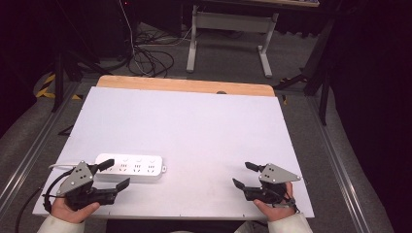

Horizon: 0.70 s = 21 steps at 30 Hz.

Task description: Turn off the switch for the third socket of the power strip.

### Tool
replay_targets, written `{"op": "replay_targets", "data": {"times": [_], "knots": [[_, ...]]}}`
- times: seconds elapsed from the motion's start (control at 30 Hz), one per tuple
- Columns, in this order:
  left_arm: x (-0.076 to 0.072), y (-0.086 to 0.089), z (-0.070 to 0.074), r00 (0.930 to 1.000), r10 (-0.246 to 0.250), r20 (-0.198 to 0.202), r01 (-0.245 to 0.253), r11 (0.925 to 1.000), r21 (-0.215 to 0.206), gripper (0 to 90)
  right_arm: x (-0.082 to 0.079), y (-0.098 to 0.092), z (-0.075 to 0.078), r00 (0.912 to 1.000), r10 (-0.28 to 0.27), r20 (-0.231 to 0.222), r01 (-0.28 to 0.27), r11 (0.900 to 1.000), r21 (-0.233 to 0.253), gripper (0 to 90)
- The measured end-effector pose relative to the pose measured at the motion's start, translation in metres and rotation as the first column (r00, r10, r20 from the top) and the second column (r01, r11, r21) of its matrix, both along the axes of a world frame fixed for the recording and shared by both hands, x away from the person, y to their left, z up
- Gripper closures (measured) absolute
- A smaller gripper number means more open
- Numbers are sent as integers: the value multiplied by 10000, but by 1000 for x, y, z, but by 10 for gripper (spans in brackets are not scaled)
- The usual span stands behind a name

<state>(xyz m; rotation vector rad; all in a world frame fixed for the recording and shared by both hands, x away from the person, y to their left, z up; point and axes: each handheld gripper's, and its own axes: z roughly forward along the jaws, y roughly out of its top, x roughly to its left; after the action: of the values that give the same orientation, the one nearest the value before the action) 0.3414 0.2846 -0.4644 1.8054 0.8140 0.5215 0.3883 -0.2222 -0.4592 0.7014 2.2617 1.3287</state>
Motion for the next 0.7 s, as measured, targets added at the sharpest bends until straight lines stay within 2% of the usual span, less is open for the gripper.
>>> {"op": "replay_targets", "data": {"times": [0.07,0.17,0.37,0.57,0.7], "knots": [[-1,1,-3,10000,31,51,-32,9999,112,171,0,0,0,10000,-6,1,6,10000,11,301],[-2,3,-6,10000,73,-26,-73,10000,55,171,0,0,0,10000,14,-20,-14,10000,12,301],[-2,7,-11,9996,-155,-220,161,9995,274,171,-1,-1,0,10000,12,-49,-12,10000,84,301],[-4,10,-8,9994,42,-340,-41,10000,12,173,0,-2,-1,9999,3,-122,-2,10000,80,301],[-3,8,-7,9980,122,-624,-131,9998,-146,178,1,-1,-1,9999,18,-168,-16,10000,63,301]]}}
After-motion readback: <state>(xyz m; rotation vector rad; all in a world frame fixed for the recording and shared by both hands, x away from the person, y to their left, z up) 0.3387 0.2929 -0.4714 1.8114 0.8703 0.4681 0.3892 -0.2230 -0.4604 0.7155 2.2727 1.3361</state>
